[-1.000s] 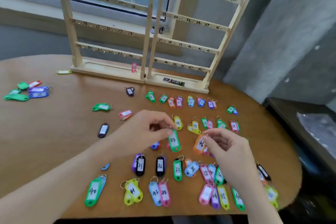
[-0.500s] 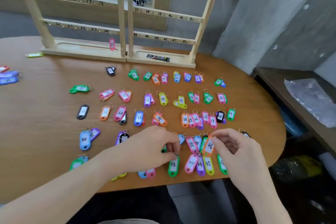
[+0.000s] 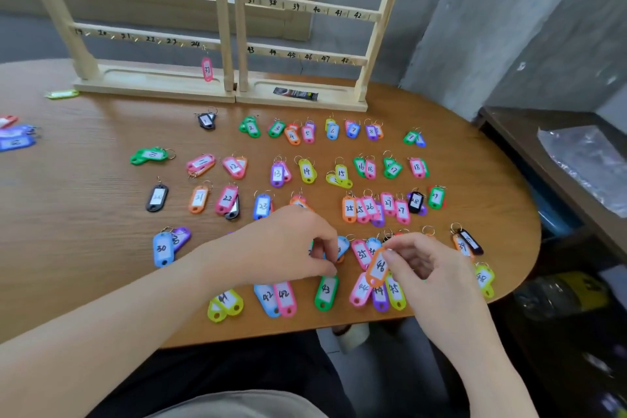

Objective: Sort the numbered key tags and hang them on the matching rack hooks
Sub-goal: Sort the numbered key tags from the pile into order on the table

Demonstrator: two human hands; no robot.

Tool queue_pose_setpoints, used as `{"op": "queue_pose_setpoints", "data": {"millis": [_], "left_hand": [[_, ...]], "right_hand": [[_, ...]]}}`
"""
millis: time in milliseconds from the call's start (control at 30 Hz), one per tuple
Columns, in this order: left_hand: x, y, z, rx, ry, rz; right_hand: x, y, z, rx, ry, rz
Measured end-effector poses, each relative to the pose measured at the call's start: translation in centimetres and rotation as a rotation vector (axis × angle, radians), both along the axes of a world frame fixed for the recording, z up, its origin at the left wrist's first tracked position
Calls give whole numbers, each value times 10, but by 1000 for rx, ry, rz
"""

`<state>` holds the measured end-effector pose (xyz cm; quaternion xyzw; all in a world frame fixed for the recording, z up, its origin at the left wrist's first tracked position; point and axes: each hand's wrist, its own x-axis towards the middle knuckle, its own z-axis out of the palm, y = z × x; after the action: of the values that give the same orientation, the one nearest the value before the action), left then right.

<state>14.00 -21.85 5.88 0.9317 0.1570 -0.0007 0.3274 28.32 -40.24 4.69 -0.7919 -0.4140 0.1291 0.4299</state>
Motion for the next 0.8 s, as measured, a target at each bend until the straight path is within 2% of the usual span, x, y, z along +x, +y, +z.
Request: {"op": "queue_pose_setpoints", "data": {"millis": [133,567,800], "left_hand": [[1,5,10,-37,-32,8],[22,1,14,46,-91,-101],[33,-9,10,60,-87,-140]], "right_hand": [[0,-3,1,-13,-13,-9],[47,-51,22,-117,-88,-170],[50,-58,12,-212,-10,-188]]}}
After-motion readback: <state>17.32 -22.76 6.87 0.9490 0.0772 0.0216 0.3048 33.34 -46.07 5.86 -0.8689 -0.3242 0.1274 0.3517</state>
